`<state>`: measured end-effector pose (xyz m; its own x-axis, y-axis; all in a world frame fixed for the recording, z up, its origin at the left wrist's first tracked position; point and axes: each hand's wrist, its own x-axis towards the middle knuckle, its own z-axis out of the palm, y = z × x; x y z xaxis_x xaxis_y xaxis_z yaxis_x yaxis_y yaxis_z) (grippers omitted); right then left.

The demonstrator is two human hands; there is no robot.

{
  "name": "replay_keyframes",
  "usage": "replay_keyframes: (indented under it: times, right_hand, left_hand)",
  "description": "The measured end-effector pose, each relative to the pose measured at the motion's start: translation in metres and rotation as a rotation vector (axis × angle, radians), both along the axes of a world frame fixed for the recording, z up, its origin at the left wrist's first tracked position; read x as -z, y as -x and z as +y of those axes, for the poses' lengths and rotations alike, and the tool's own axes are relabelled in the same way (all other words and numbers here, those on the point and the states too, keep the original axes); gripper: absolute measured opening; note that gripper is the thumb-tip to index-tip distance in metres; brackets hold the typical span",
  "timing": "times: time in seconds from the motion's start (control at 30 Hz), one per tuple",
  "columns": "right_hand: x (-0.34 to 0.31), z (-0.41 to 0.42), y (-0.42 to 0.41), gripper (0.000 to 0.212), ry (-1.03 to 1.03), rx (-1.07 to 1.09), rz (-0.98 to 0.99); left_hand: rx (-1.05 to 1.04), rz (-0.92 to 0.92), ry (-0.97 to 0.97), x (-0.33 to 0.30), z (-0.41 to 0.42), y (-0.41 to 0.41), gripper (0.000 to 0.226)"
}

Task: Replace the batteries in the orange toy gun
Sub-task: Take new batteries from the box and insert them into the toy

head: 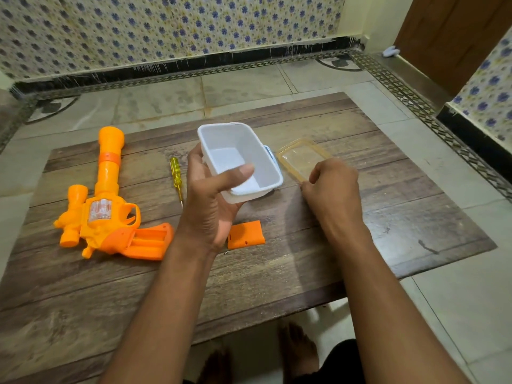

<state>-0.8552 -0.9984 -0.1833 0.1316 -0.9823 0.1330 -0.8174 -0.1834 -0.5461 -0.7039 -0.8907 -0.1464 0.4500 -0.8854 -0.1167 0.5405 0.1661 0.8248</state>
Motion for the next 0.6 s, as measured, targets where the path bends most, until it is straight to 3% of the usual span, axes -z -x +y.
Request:
replay_keyframes:
  times: [0.1, 0.2, 0.37, 0.6]
  right_hand:
    - [0.002, -0.003, -0.001, 0.008, 0.020, 0.030, 0.000]
    - [0.004, -0.010, 0.006, 0.009, 0.032, 0.076, -0.022]
    - [0.005, -0.019, 0.026, 0.008, 0.044, 0.184, -0.101]
    - [0.007, -0.029, 0.048, 0.008, 0.027, 0.174, -0.115]
  left_hand:
    - [0.053, -0.087, -0.051, -0.001, 0.000, 0.005, 0.084]
    - [0.019, -0.216, -0.161, 0.001, -0.005, 0.018, 0.072]
    - [-0.043, -0.623, -0.267, 0.014, -0.017, 0.053, 0.063]
    - [-0.019, -0.903, -0.416, 0.027, -0.023, 0.090, 0.044]
